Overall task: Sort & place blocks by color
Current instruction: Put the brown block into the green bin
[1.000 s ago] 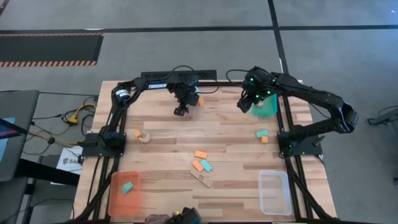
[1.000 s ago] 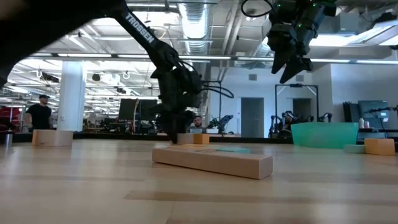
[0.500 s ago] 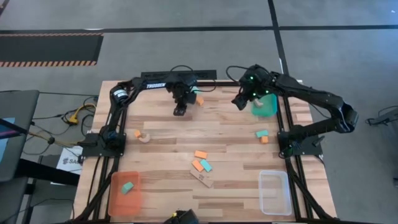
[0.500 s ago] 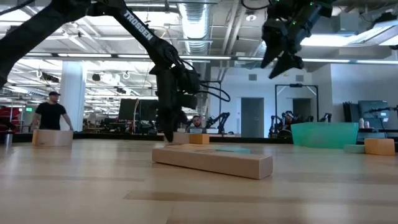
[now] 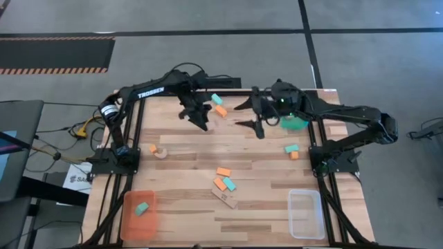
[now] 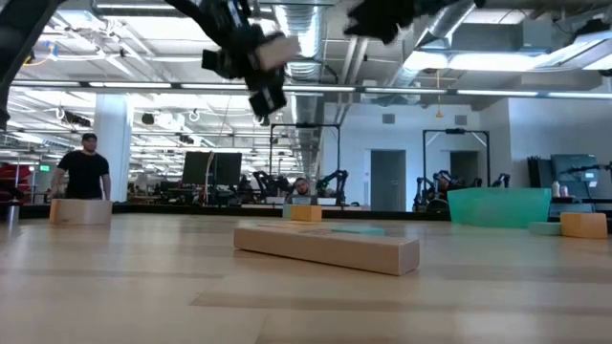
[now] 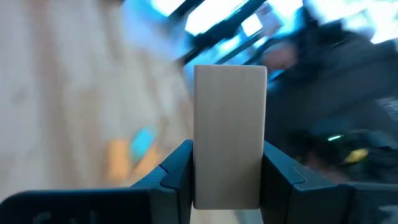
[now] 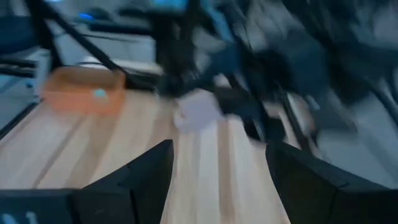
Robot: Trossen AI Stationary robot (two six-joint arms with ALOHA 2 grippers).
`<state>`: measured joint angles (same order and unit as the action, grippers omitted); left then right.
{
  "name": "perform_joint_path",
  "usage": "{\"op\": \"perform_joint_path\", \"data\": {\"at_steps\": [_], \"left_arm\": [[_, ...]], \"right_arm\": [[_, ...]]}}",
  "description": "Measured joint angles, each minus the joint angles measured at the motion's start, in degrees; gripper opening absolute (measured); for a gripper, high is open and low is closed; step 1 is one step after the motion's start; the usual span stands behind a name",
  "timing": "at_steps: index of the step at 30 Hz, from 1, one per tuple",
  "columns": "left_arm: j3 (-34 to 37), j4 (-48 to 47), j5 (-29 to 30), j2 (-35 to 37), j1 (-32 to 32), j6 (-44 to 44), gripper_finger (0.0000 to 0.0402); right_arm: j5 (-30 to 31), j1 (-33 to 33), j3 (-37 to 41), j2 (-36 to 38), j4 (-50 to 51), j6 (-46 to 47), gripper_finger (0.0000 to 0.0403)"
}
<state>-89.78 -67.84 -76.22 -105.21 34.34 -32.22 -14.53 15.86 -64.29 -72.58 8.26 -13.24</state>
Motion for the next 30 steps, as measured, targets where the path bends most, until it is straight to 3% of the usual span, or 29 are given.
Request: {"op": "perform_joint_path", "data": {"at_steps": [3, 6, 21, 30], "left_arm": [[0.0, 1.6, -3.2, 0.7, -1.0, 2.6, 0.01], [0.0, 3.1, -3.9, 0.5, -2.5, 4.6, 0.01], [0.1, 7.7, -4.2, 0.2, -5.5, 7.7, 0.01], [0.1, 7.9, -7.2, 0.2, -6.0, 7.8, 0.01]], "right_arm": [[-0.6, -2.6, -0.1, -1.7, -5.7, -5.1, 0.0281], [-2.5, -3.6, -0.7, -4.2, -10.6, -4.5, 0.0281], [-15.8, -5.3, -7.9, -15.8, -10.7, 3.0, 0.0281], [-11.6, -5.4, -7.9, -15.9, -10.2, -0.6, 0.0281]]}}
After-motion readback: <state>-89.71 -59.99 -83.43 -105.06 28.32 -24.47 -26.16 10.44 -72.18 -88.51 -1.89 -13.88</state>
